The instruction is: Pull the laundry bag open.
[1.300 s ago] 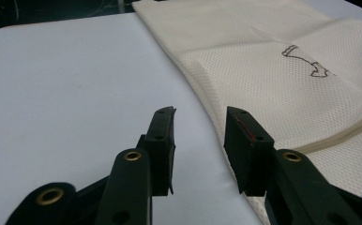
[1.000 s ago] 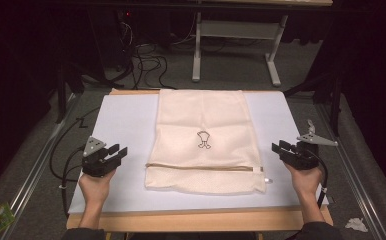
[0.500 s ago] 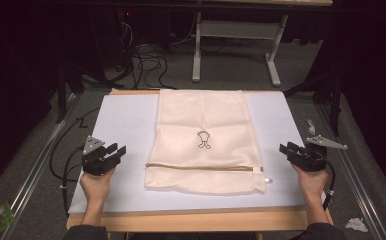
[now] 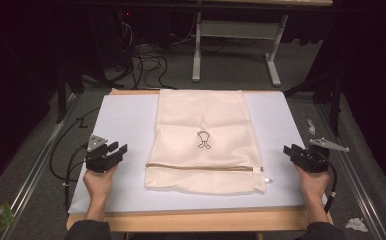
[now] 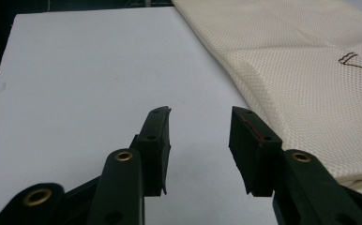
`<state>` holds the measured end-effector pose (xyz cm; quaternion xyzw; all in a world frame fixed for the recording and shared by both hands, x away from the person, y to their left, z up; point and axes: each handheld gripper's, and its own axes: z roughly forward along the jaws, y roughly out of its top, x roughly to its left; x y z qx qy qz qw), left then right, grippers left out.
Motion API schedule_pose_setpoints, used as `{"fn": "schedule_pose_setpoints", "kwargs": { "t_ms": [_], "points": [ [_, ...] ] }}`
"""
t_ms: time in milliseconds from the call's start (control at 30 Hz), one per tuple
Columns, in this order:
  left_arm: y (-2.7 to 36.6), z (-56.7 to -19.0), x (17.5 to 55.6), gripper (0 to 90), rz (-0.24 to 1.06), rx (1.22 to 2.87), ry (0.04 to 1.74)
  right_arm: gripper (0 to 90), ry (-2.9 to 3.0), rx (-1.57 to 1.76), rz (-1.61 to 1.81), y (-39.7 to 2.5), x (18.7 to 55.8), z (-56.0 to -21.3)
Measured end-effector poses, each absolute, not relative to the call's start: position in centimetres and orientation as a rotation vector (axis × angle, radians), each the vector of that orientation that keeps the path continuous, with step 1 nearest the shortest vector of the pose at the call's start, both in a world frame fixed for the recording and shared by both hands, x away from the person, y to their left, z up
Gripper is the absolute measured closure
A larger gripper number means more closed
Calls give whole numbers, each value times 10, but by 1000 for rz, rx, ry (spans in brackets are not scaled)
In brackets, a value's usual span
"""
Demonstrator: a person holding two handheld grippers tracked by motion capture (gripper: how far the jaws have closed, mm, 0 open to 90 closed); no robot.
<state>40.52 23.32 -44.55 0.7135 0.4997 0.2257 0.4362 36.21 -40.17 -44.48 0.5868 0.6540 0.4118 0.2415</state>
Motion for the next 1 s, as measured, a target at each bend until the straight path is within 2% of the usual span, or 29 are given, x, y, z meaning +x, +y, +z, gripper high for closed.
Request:
{"fn": "schedule_pose_setpoints", "kwargs": {
  "t_ms": [1000],
  "points": [
    [219, -471, 430, 543, 594, 1813, 1288, 591, 1825, 1584, 1034, -386, 381, -473]
  ]
}}
